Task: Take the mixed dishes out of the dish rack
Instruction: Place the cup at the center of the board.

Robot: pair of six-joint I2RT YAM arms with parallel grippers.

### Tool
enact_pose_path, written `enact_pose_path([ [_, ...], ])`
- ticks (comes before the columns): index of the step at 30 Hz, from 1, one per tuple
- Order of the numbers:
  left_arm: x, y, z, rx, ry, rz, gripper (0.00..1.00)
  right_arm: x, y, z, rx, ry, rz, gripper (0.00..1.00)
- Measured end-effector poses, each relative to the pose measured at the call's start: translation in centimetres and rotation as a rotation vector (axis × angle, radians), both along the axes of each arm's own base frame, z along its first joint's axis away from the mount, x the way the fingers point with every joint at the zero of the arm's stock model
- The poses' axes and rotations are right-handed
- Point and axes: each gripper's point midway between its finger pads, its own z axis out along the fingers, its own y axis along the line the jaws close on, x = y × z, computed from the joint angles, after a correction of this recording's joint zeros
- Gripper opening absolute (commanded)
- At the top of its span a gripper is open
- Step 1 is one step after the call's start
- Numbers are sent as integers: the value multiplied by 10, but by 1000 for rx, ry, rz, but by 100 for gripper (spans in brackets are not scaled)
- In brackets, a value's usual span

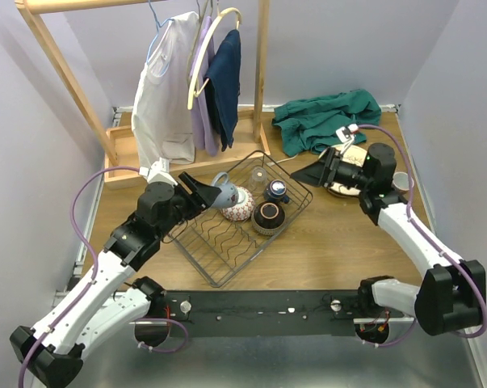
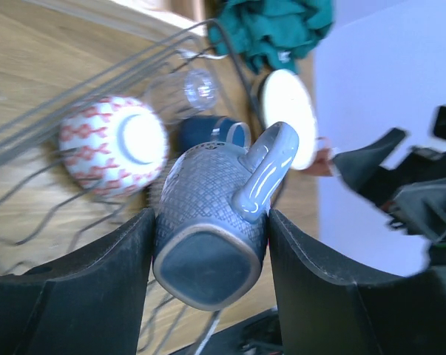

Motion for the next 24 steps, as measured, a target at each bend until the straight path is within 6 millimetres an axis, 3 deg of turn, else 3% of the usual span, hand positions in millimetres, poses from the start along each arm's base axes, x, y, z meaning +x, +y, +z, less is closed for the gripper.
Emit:
enact_pose_path([
  [7,7,-21,12,-199,-42,-23,0,-25,51,20,109,-69,161,89],
  [11,9,-30,21,-307,-69,-37,0,-33,76,20,141,-73,240,85],
  [15,11,-34,25,-378,-80,-40,0,-37,91,18,160,-65,282,80],
  [24,11,-38,36,-472,-108,-45,0,-54,117,40,214,-132,388,65],
])
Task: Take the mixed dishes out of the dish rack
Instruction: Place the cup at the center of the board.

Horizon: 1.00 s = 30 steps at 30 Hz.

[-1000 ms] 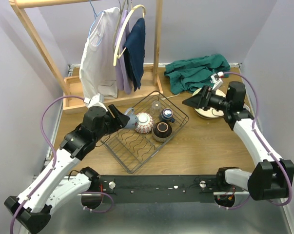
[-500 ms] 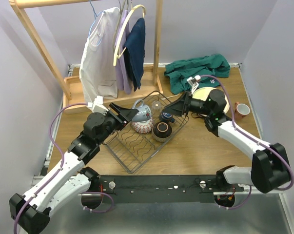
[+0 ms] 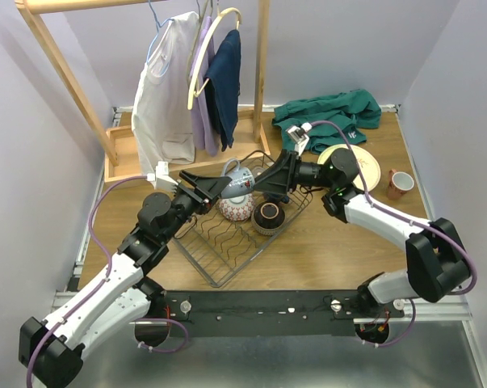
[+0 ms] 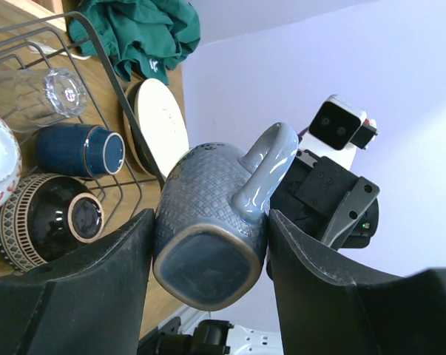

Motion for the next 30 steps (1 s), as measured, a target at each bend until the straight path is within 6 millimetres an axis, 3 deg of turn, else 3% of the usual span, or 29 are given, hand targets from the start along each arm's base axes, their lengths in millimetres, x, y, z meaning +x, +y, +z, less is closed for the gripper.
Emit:
enact_pose_path([
  [3,-1,-2,1,-15,-4,-12,0,-4,6,1,9,-6,24,56],
  [6,-3,-7,6,-39,-18,-36,0,-6,11,0,12,-5,40,41],
  [10,-5,-11,9,-61,-29,-60,0,-7,15,-2,13,1,54,13],
  [12,-6,-12,7,-65,-26,-66,0,-8,16,-2,14,-6,63,6],
  [13,-6,-12,7,-71,-24,-65,7,-9,16,-2,14,-4,67,1],
  [15,-7,-11,7,-81,-25,-65,17,-11,16,-1,16,-5,74,1],
  [19,-11,-8,4,-86,-30,-59,60,-14,18,-3,-10,-16,83,1],
  [22,-13,-4,3,-76,-35,-48,76,-17,19,-4,-52,-27,82,1],
  [25,-18,4,-3,-12,-57,-23,89,-19,19,-2,-117,-58,68,1],
  [30,-16,29,-13,160,-94,76,96,11,0,1,-282,-127,-119,1],
])
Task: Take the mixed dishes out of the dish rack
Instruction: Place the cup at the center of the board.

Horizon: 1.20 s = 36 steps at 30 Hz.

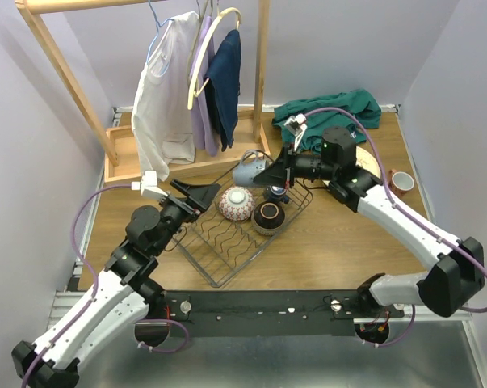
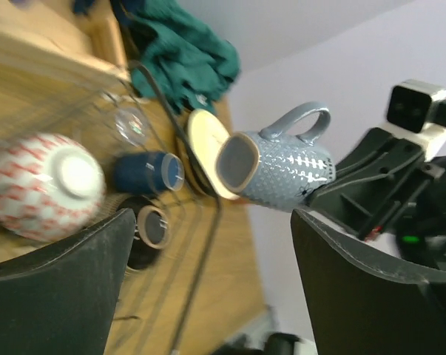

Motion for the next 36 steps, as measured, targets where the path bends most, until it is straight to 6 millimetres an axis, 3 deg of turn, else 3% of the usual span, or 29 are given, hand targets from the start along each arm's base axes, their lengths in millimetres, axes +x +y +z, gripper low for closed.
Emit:
enact_pose_path([
  [5,1,27,5,204,-72,94,99,23,-28,-13,-202,-10,-179,1],
  [11,0,59,-6,465,-144,178,99,48,-85,-25,-499,-1,-456,1],
  [16,0,74,-13,652,-195,196,99,73,-150,-34,-724,51,-711,1],
  [20,1,80,-21,742,-217,197,99,89,-219,-66,-879,206,-890,1],
  [22,2,81,-28,777,-218,191,99,90,-254,-84,-941,307,-969,1],
  [26,2,82,-31,811,-224,184,99,83,-306,-111,-1008,455,-1085,1],
  [32,3,83,-30,827,-235,184,99,62,-352,-144,-1057,630,-1160,1],
  [36,3,83,-29,828,-240,185,99,54,-364,-165,-1090,708,-1154,1],
])
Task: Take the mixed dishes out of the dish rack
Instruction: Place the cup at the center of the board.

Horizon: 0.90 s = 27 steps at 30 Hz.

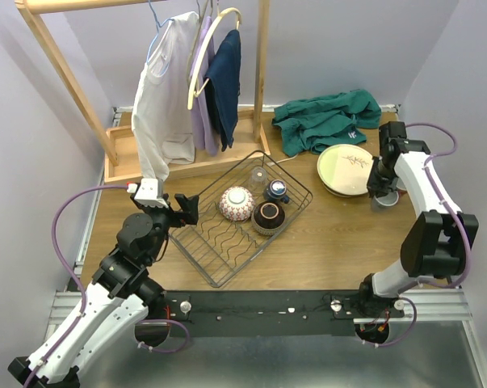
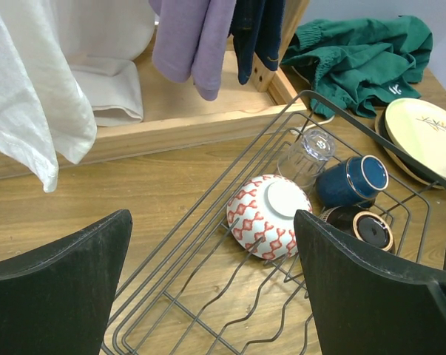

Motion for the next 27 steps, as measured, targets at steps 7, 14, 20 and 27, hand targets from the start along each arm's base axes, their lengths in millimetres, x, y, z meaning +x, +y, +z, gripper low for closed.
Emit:
enact_pose_path([
  [7,0,0,2,-3,-9,0,99,1,-10,-38,24,77,-29,1],
  [14,0,0,3,-3,-11,0,99,10,-18,-56,24,78,-43,3],
  [20,0,0,3,-1,-12,0,99,14,-23,-60,19,60,-55,16],
  [27,1,0,1,4,-4,-1,99,17,-27,-60,9,47,-59,40],
])
